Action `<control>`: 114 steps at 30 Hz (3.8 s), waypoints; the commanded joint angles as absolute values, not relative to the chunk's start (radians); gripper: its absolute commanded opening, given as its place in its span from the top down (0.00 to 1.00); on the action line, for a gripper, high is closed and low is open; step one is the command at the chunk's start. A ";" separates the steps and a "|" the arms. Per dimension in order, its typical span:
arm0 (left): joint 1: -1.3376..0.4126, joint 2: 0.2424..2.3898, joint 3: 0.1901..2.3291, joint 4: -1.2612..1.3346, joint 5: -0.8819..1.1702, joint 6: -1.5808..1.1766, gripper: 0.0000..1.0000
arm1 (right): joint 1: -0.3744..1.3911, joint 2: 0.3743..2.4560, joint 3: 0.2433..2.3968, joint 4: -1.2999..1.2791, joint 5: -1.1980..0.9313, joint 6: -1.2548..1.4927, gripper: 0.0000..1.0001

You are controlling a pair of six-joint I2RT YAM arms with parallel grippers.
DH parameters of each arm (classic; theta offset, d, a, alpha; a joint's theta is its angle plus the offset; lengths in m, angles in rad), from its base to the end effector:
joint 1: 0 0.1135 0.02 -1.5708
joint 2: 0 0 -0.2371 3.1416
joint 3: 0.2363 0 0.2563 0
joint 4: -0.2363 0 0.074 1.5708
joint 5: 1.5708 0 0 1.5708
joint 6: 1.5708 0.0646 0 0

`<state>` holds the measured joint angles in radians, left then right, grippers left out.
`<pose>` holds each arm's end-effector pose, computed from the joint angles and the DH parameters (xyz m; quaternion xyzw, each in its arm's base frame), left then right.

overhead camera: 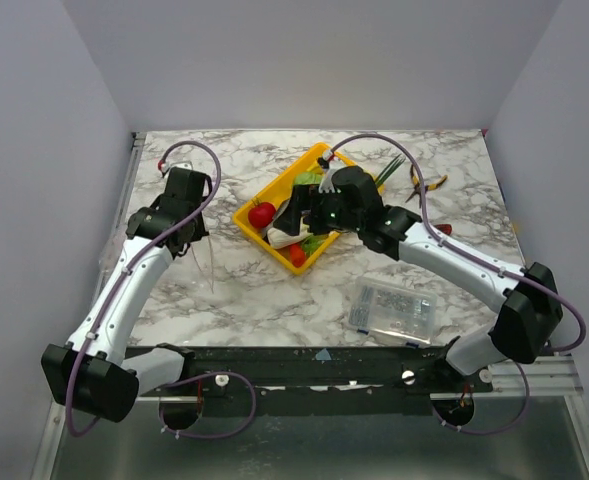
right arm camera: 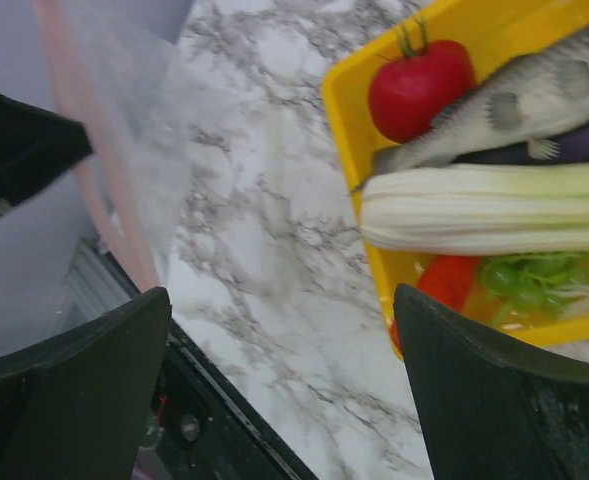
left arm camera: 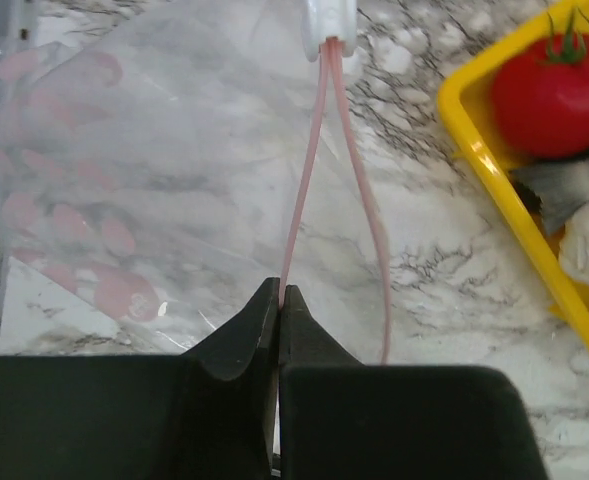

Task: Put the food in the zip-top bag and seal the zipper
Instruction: Pick up the zipper food storage bag at the center of the board, then open the zipper of the food storage bag at the center of the board, then pick up the fake vegetable from the bin.

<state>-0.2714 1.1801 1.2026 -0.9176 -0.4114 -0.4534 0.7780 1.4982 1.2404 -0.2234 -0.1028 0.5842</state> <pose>0.2582 -0.0450 0.2944 -0.1513 0.9136 0.0652 0.3717 0.2672 0.2725 0.2805 -0.1091 0.8475 0.3600 0.3744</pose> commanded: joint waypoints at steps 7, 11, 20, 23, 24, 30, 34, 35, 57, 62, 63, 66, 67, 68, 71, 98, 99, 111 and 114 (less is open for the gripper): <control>-0.283 1.111 1.088 -0.750 -0.065 -0.273 1.00 | 0.868 1.593 1.145 0.235 -0.239 0.730 0.28; -0.285 1.092 1.053 -0.684 0.048 -0.268 1.00 | 0.978 1.621 1.136 0.271 -0.057 0.767 0.25; -0.284 1.128 1.061 -0.678 0.171 -0.275 1.00 | 1.079 1.709 1.213 0.111 0.299 0.748 0.30; -0.284 1.129 1.057 -0.673 0.187 -0.281 1.00 | 1.083 1.728 1.224 0.096 0.363 0.728 0.32; -0.284 1.132 1.059 -0.673 0.200 -0.281 1.00 | 1.083 1.741 1.232 0.098 0.365 0.719 0.33; -0.283 1.147 1.070 -0.684 0.195 -0.277 1.00 | 1.083 1.816 1.330 0.045 0.373 0.721 0.78; -0.279 1.146 1.072 -0.699 0.129 -0.289 0.78 | 1.083 1.786 1.313 0.039 0.357 0.826 1.00; -0.275 1.137 1.066 -0.695 0.142 -0.293 0.69 | 1.083 1.776 1.304 0.044 0.359 0.848 1.00; -0.264 1.023 1.042 -0.708 0.053 -0.256 1.00 | 1.083 1.755 1.224 0.113 0.332 1.061 1.00; -0.244 0.995 1.046 -0.729 -0.038 -0.272 1.00 | 1.064 1.788 1.179 0.204 0.247 1.033 1.00; -0.241 1.000 1.048 -0.731 -0.028 -0.269 1.00 | 1.060 1.800 1.179 0.220 0.220 1.032 1.00; -0.223 1.023 1.051 -0.729 0.040 -0.251 1.00 | 1.043 1.828 1.193 0.247 0.136 1.008 1.00; -0.215 1.030 1.052 -0.728 0.058 -0.247 1.00 | 1.035 1.831 1.195 0.247 0.127 0.997 1.00; -0.210 1.036 1.054 -0.730 0.061 -0.242 1.00 | 1.027 1.835 1.194 0.257 0.113 0.988 1.00; -0.202 1.027 1.032 -0.703 0.061 -0.227 1.00 | 0.999 1.839 1.185 0.293 0.075 0.972 1.00; -0.199 1.088 1.051 -0.723 0.044 -0.334 1.00 | 0.872 1.693 1.220 -0.110 0.380 1.085 0.00; -0.199 1.094 1.053 -0.724 0.063 -0.334 1.00 | 0.868 1.690 1.234 -0.169 0.445 1.130 0.00; -0.200 1.081 1.045 -0.718 0.101 -0.329 1.00 | 0.766 1.624 1.143 -0.290 0.660 1.530 0.08; -0.199 1.102 1.053 -0.727 0.095 -0.328 1.00 | 0.757 1.652 1.166 -0.291 0.673 1.536 0.11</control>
<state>-0.2039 1.1027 1.0248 -0.7261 0.0822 -0.3256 0.7578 1.6436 1.1599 -0.2531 0.5621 1.4338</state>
